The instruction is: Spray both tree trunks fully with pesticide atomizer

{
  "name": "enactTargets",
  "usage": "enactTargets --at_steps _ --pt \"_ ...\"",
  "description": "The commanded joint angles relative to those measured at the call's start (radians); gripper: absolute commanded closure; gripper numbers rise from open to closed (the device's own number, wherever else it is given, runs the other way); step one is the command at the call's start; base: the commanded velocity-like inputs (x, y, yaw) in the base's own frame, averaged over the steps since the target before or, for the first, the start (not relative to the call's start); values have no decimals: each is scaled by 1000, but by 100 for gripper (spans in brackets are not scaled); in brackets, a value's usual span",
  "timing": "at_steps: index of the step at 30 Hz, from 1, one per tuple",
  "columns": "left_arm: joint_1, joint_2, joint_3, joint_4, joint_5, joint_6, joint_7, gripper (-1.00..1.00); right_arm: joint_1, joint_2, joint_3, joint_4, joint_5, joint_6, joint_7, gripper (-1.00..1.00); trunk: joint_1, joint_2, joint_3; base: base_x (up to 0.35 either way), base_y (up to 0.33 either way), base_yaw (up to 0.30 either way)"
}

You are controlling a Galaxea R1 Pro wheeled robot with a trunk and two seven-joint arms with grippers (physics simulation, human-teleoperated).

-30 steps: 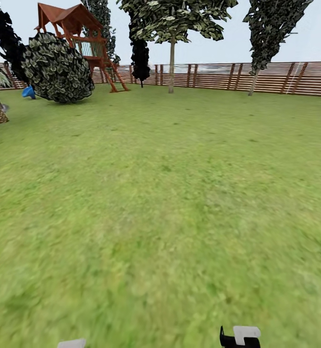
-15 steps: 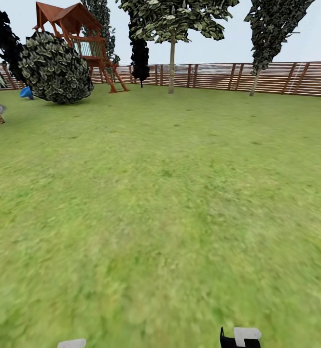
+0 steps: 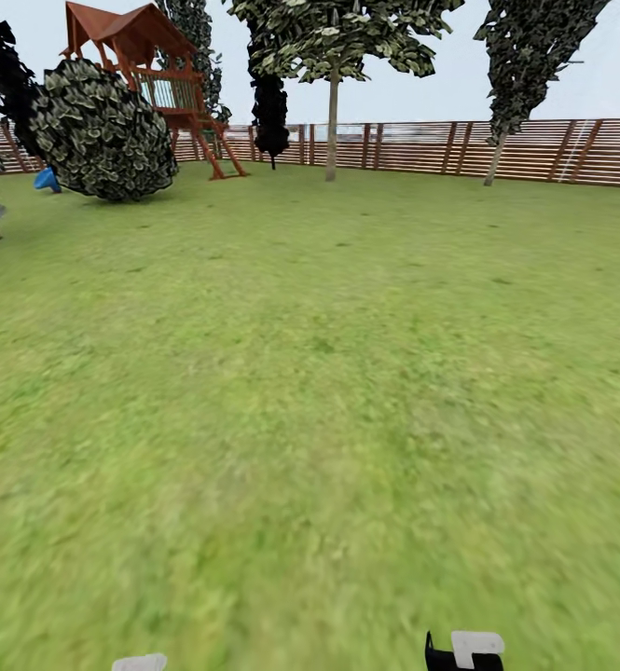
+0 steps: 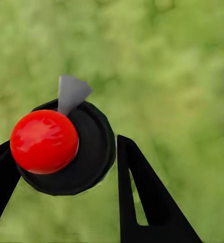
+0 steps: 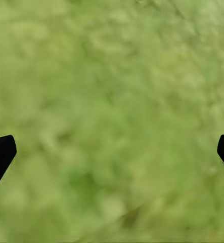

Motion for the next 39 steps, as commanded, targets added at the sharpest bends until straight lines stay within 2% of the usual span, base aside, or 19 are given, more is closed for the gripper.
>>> enactTargets --at_steps 1,27,39 --pt "0 0 -5 1 10 -3 0 100 -1 0 0 1 10 0 -9 -100 0 0 -1 338 0 0" --pt "0 -1 -5 2 10 -2 0 100 1 4 -4 -6 4 -2 -10 -100 0 0 -1 338 0 0" --pt "0 0 -5 2 10 -2 1 100 1 3 -3 -4 6 -3 -9 -100 0 0 -1 338 0 -143"
